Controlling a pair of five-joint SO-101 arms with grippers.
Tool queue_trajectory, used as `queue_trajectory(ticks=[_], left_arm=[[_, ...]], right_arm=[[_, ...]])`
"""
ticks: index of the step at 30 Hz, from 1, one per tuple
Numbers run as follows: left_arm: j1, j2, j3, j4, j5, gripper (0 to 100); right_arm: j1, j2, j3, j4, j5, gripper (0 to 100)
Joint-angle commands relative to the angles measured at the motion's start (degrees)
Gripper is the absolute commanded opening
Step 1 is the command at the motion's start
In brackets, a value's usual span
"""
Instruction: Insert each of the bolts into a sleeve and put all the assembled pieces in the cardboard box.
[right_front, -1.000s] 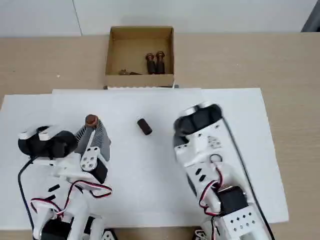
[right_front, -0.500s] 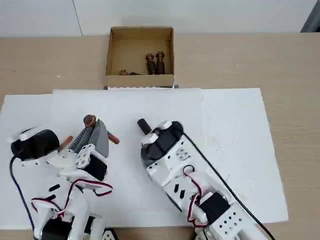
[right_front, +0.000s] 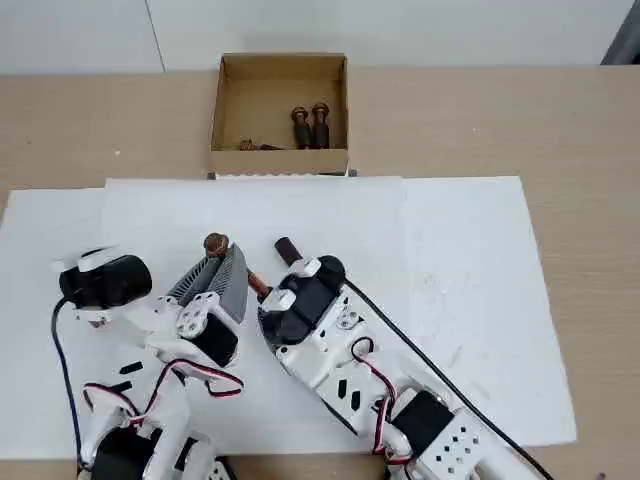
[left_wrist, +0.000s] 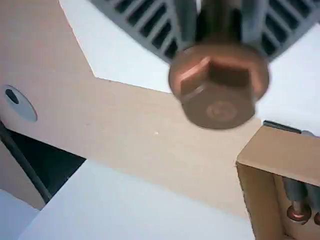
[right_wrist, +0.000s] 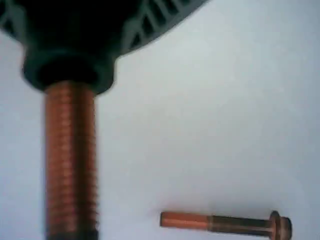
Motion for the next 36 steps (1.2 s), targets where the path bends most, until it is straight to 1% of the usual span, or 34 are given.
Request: queue_trajectory(ticks=[1,10,14,17,20,26,31,33,36], left_arm=[[0.4,-0.7,-0.3,-1.7,-1.1,0],[0.7,-0.7,1.7,-1.6,-1.6,0],[4.8,-0.6,1.9,-0.3,-1.7,0],[7.9,-0.6,2.4,2.0,-4.1,0],[9.5,-0.6,3.8,4.5,-6.8,0],[9.5,-0.6,4.8,8.2,-8.5,0],[9.1,-0.6,4.7,8.4,-9.0,1],[9.1,-0.6,4.7,8.4,-9.1,4],[9.1,-0.6,4.7,8.7,-11.3,15]], right_arm=[[-0.5,-0.6,-2.4,-1.5,2.7,0.3],[-0.7,-0.6,-4.7,-1.5,2.8,0.3],[-0.7,-0.6,-4.7,-1.5,2.9,0.3],[-0.7,-0.6,-4.8,-1.5,2.9,0.3],[-0.7,-0.6,-5.1,-1.5,2.9,0.3],[-0.5,-0.6,-5.4,-1.5,2.9,0.3],[-0.4,-0.6,-5.0,-1.5,2.9,0.3],[-0.4,-0.6,-4.9,-1.5,2.9,0.3],[-0.4,-0.6,-4.9,-1.4,2.9,0.3]])
